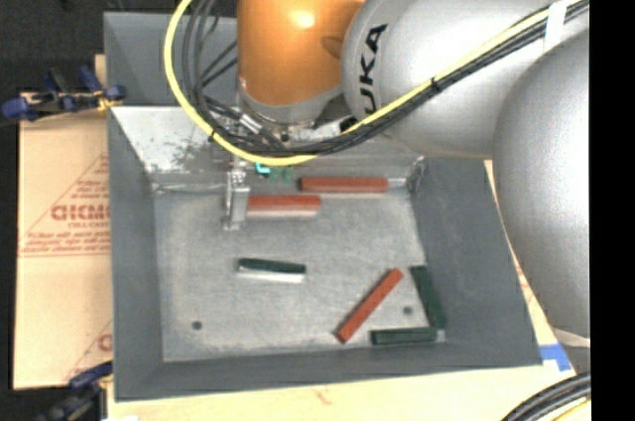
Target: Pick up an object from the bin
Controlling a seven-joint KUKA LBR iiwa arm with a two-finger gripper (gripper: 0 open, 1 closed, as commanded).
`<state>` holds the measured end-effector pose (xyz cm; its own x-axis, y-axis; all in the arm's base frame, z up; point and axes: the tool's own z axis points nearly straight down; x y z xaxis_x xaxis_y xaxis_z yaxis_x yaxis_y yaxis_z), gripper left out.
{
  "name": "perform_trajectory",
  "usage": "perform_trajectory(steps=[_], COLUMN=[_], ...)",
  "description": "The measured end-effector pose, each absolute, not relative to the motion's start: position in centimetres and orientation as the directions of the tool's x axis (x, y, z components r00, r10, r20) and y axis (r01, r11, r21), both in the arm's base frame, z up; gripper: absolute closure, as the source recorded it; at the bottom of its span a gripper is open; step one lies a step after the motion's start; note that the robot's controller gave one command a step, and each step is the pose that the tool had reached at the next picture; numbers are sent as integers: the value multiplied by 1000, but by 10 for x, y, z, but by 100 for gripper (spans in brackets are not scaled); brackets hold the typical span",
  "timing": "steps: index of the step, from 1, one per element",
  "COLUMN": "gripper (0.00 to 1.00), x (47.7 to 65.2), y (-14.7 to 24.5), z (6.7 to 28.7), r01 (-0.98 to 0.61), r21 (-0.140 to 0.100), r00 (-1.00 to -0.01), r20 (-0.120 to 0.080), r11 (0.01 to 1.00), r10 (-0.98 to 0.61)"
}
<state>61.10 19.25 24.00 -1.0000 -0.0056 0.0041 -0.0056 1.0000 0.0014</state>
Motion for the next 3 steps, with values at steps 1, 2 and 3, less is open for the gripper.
perform_trajectory(steps=[1,2,3], gripper=[0,0,100], x=[625,643,645], y=[142,102,104], z=[147,66,71], r01=[169,201,201], r21=[-1,-1,4], r00=[-986,-980,-980], r20=[2,5,-3], r11=[986,980,980], r10=[169,201,201])
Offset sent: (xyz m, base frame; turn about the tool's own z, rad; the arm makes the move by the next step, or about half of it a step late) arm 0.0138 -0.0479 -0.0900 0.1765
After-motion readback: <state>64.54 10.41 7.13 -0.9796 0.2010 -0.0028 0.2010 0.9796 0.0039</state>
